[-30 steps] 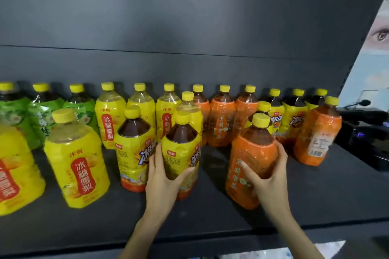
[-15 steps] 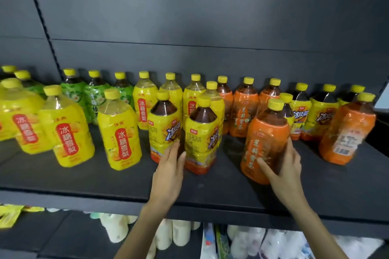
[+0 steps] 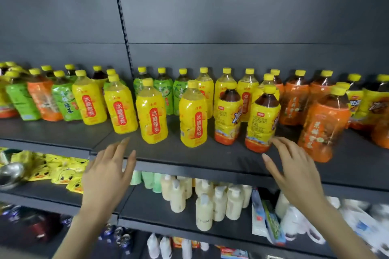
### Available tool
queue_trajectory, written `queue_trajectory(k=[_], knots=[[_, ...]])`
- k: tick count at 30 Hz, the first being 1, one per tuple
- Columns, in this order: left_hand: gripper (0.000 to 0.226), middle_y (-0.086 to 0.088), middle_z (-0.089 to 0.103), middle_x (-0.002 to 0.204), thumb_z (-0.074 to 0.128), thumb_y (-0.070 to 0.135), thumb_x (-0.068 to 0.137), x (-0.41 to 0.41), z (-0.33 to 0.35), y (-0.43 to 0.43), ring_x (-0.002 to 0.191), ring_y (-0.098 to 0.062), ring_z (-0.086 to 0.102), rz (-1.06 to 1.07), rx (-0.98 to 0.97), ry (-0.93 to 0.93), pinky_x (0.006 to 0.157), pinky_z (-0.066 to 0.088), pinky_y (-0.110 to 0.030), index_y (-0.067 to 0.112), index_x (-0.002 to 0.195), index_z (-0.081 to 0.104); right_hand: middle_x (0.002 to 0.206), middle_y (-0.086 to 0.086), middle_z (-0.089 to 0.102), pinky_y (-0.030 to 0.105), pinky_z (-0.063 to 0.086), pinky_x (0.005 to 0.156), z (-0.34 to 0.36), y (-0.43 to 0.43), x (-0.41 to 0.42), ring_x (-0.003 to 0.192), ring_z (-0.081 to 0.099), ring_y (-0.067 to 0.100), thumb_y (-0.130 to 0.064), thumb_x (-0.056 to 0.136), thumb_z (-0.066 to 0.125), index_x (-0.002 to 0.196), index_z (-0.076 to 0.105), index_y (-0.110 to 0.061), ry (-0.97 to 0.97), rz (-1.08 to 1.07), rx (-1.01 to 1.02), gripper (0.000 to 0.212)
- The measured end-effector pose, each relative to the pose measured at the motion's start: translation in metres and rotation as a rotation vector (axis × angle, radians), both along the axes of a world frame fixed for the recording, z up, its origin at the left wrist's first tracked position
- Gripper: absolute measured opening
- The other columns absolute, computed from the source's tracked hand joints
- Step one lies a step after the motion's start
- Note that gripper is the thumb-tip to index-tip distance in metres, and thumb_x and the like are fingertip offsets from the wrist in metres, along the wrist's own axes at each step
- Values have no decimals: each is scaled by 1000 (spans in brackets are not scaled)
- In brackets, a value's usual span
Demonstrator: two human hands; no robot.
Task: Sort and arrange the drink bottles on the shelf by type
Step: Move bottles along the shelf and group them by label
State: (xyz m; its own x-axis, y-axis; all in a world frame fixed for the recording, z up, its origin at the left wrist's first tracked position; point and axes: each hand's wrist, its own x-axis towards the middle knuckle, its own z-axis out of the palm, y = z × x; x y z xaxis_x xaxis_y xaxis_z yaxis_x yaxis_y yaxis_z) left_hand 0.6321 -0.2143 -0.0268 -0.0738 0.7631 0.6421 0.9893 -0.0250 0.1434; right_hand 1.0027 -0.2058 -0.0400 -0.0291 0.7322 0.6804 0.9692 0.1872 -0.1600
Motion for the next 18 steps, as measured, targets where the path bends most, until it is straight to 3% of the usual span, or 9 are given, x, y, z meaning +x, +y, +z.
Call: queue_trajectory(k=[8, 14, 18], knots=[[50, -13, 69, 97, 35, 41, 89, -99, -2, -48, 85, -38, 64, 48, -19, -8, 57, 51, -43, 8, 109, 66, 117, 4, 62, 39, 51, 81, -13, -25, -109, 106, 60, 26, -50, 92, 32, 123, 58, -14, -19, 53, -110, 54], [39, -12, 70, 95, 48, 36, 87, -150, -4, -42, 80, -37, 67, 106, -23, -51, 55, 50, -39, 9, 104, 69, 114, 3, 66, 36, 52, 78, -7, -4, -172, 101, 64, 25, -50, 91, 33, 119, 62, -15, -48, 90, -126, 53], [36, -8, 68, 110, 52, 37, 93, -186, -7, -20, 85, -34, 67, 158, -69, -136, 63, 49, -41, 14, 117, 65, 126, 4, 61, 40, 51, 85, -5, 32, -220, 112, 60, 25, -54, 92, 30, 127, 58, -16, -73, 143, -157, 58]])
